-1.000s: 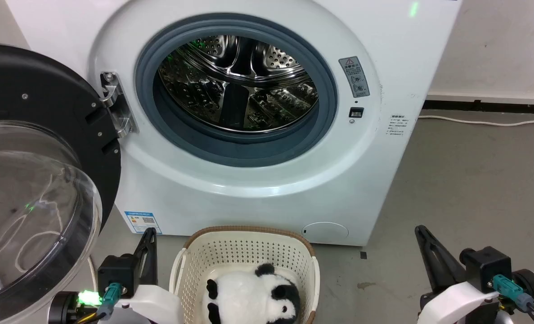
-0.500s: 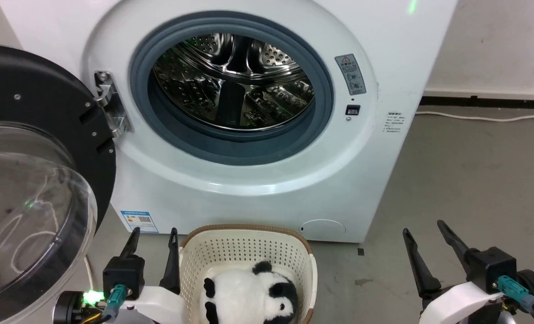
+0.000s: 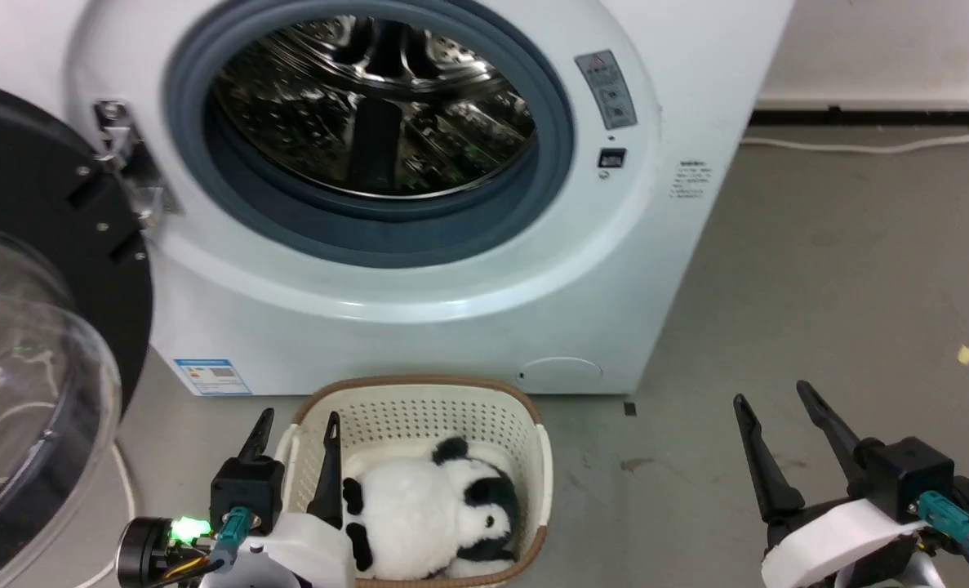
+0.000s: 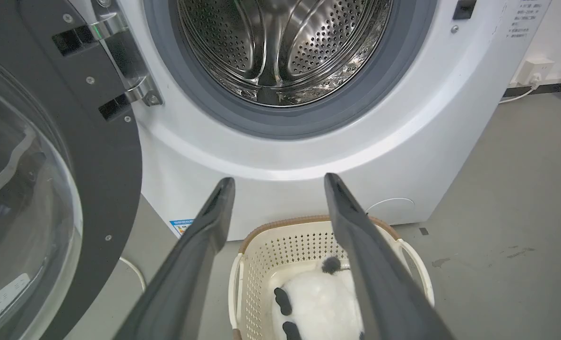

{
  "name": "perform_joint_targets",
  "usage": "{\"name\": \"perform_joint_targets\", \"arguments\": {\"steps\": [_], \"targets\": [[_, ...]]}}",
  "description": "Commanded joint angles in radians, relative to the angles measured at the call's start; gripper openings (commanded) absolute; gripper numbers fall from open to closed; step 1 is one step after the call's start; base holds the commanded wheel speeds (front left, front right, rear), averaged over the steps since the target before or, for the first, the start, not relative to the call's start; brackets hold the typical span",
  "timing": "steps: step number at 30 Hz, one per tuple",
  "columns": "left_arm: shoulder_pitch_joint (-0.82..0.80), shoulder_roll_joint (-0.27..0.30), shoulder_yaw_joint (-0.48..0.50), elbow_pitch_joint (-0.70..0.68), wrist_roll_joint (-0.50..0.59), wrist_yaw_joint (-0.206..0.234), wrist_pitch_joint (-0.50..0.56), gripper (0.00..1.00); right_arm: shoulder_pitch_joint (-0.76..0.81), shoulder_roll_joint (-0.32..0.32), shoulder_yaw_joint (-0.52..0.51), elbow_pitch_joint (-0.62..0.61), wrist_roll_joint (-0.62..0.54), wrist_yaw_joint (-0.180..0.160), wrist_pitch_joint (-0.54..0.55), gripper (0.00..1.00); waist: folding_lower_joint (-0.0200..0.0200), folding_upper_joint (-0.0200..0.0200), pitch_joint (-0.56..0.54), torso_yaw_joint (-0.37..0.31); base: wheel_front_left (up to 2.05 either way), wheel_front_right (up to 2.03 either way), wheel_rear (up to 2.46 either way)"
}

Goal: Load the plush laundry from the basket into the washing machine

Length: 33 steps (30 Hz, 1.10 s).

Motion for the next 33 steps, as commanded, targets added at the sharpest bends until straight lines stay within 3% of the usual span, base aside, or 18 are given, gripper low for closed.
{"name": "perform_joint_targets", "arguments": {"steps": [1,14,33], "targets": [[-0.018,0.008,-0.006,0.016,0.001,0.005,-0.010,1.00,-0.018,0.000,0.002,-0.005,0.013,0.000,-0.011,1.00,-0.0001,0.0000,0.017,-0.018,0.00,0.00,0.00],[-0.101,0.052,-0.025,0.172,-0.018,-0.013,0.009,1.00,-0.057,0.000,0.024,-0.004,0.089,0.000,-0.042,1.00,-0.0001,0.0000,0.129,-0.111,0.00,0.00,0.00],[-0.236,0.140,-0.076,0.403,-0.031,-0.058,0.063,1.00,-0.108,0.000,0.040,-0.008,0.164,0.000,-0.081,1.00,-0.0001,0.0000,0.299,-0.197,0.00,0.00,0.00]]}}
